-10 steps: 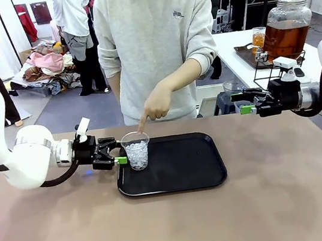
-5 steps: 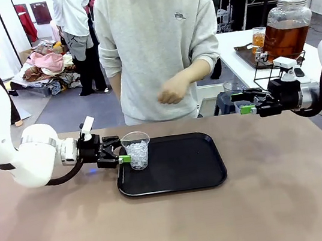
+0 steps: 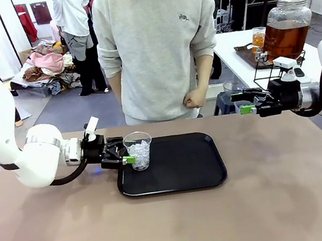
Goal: Pour the drink into the iced cup.
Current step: Pick up the iced cup indicated by the human and present it to them.
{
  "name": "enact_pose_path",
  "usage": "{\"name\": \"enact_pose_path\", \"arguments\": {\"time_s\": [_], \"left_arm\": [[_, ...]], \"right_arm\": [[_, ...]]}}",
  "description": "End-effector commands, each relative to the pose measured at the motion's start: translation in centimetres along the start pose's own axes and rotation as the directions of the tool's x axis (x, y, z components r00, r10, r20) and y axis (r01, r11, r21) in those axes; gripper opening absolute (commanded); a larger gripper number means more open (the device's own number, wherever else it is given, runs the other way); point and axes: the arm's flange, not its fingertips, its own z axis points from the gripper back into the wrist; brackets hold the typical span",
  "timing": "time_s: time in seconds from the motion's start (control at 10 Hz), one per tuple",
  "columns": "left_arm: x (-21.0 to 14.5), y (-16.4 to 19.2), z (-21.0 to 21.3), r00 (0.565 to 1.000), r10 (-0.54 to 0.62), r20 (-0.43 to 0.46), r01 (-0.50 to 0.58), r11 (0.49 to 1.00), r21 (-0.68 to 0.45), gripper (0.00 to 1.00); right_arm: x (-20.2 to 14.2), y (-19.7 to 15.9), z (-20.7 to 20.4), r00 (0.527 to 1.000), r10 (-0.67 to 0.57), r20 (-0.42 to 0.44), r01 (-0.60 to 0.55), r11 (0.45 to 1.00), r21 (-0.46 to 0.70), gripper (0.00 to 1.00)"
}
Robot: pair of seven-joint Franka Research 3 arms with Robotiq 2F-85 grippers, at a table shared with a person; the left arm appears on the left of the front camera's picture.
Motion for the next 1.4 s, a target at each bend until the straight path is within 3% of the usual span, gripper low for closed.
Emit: {"name": "enact_pose_path", "arguments": {"time_s": [0.0,1.3], "left_arm": [[0.2,-0.2,-0.7,1.0,0.018,0.004,-0.018,1.0,-0.022,1.0],[0.0,-1.0,-3.3,0.999,0.035,0.003,-0.035,0.999,-0.031,1.0]], "right_arm": [[0.4,-0.1,0.0,1.0,-0.01,-0.007,0.01,1.0,-0.005,1.0],[0.4,-0.1,0.0,1.0,-0.01,-0.007,0.01,1.0,-0.005,1.0]]}}
